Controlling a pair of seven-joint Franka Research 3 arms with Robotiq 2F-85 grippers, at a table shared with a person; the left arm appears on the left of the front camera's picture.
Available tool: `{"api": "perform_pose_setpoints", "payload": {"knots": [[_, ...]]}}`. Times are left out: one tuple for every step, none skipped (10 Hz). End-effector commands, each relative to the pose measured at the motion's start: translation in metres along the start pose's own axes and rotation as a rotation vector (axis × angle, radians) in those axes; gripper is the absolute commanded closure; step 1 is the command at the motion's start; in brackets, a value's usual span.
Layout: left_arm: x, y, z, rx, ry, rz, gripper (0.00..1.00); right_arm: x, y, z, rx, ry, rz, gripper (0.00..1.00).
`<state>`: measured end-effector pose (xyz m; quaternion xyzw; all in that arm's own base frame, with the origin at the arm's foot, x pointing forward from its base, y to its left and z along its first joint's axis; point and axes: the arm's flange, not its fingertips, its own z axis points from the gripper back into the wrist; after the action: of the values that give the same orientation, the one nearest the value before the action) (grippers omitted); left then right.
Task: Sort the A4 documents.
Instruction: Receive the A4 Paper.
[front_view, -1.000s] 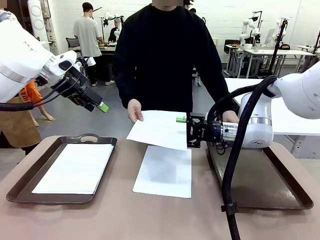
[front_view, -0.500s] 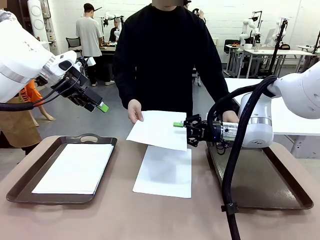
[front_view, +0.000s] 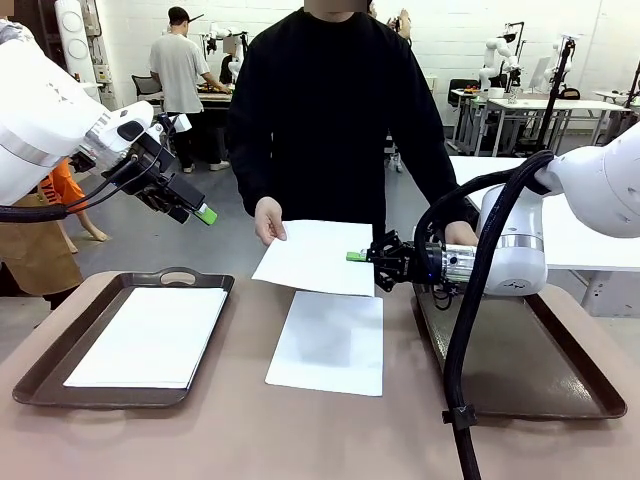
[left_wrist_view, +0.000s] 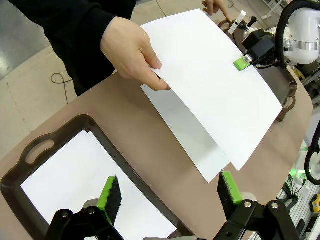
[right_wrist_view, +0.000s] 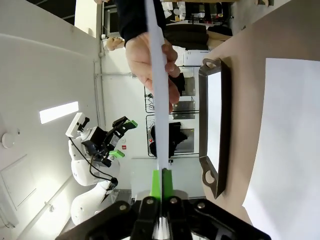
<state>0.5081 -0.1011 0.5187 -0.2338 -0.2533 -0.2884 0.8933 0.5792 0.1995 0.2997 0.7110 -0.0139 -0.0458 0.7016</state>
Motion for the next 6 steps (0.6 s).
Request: {"api": "perform_pose_setpoints", "payload": {"knots": [[0.0002,0.0006,0.0008,0.007,-0.007,0.001,0.00,0.0025,0.0025,-0.0010,-0.031,0.023,-0.025,1.00],[0.0002,0.0006,0.0008,0.007,-0.007,0.001,0.00,0.0017,0.0015,-0.0011,-0.032,0.025,-0.028,1.00],[0.0002,0.0006,0.0008,0.007,-0.007,0.001,0.00,0.0012,0.0015,-0.0017,-0.032,0.030,-0.030,1.00],[0.0002,0.0006,0.0008,0.007,-0.007,0.001,0.00,0.0003,0.0018,-0.0024,-0.031,0.037,-0.030,1.00],[0.0002,0.0006,0.0008,0.007,-0.007,0.001,0.00,-0.0005,0.0029,-0.0033,-0.028,0.044,-0.029,1.00],[0.0002,0.0006,0.0008,0.007,-0.007,0.001,0.00,-0.0013,0.0051,-0.0028,-0.013,0.048,-0.013,1.00]]}}
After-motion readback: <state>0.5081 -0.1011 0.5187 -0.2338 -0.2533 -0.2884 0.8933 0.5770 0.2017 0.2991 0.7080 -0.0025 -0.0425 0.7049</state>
